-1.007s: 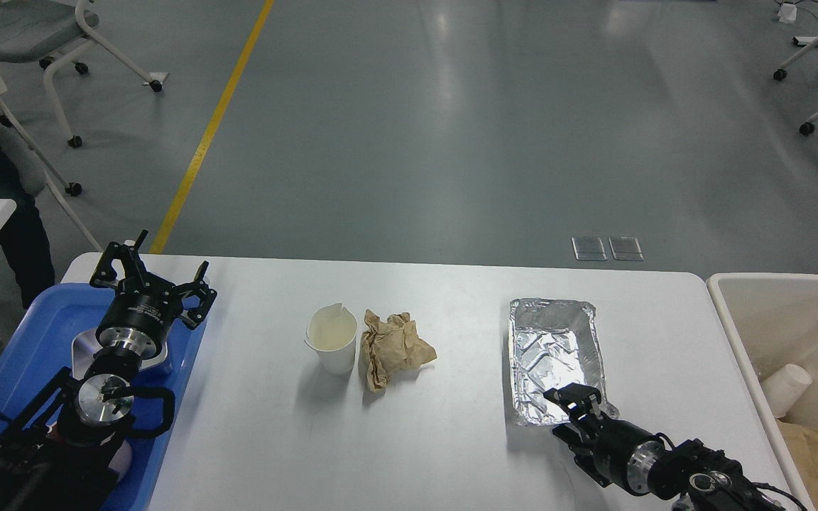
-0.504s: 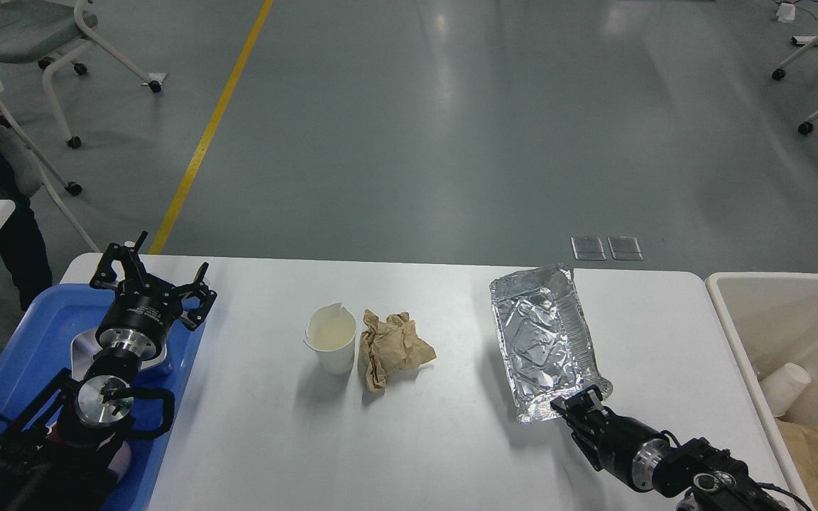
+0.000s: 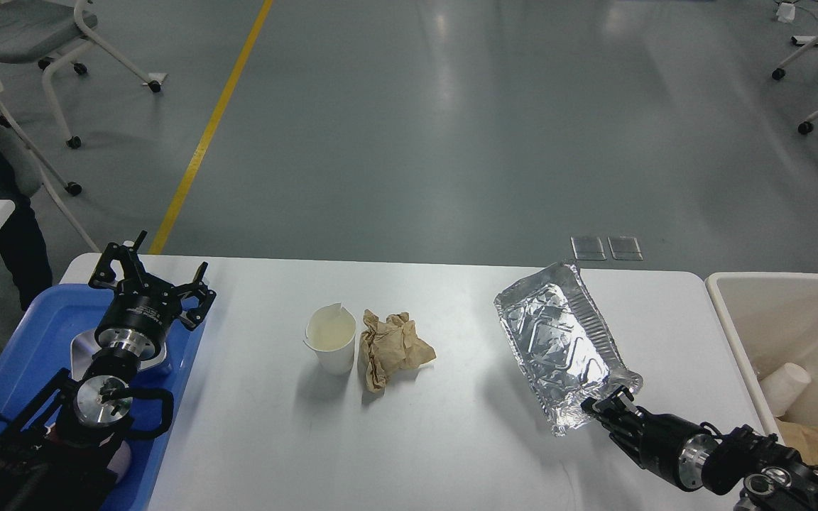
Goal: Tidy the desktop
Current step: 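Lift the foil tray with the right gripper toward the white bin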
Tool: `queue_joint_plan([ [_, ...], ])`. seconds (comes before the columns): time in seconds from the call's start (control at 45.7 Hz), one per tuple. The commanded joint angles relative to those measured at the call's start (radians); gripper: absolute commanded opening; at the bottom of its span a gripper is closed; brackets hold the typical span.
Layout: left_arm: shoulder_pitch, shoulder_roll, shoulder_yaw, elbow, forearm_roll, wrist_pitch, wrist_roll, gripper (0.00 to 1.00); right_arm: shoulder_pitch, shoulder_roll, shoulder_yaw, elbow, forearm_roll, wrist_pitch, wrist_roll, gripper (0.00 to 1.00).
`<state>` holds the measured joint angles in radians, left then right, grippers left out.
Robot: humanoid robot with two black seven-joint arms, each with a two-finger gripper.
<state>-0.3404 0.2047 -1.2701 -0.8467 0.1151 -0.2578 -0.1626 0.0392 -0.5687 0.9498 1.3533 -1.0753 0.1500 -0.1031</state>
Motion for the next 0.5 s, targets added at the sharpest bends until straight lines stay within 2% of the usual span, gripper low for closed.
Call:
queue_joint_plan([
  [0.0,-0.002,-0.001,0.0,-0.002,0.0,0.0,0.0,0.96,0.024,-0.115,-0.068,0.067,-0.002,0.002,-0.001,0.0],
  [0.175,-0.003,-0.002,0.0,-0.002,0.0,0.0,0.0,0.96,0.094,-0.312,-0.161,0.122,-0.005,0.035,0.0,0.0],
  [0.263,-0.003,-0.004,0.0,-0.002,0.0,0.002,0.0,0.96,0.133,-0.411,-0.181,0.162,-0.003,0.091,0.003,0.0],
  [0.35,-0.003,-0.005,0.0,-0.002,0.0,0.0,0.0,0.96,0.172,-0.502,-0.183,0.185,0.0,0.167,0.026,0.0],
  [0.482,-0.002,-0.005,0.0,0.0,0.0,0.0,0.0,0.96,0.203,-0.588,-0.184,0.231,0.0,0.243,0.042,0.0],
])
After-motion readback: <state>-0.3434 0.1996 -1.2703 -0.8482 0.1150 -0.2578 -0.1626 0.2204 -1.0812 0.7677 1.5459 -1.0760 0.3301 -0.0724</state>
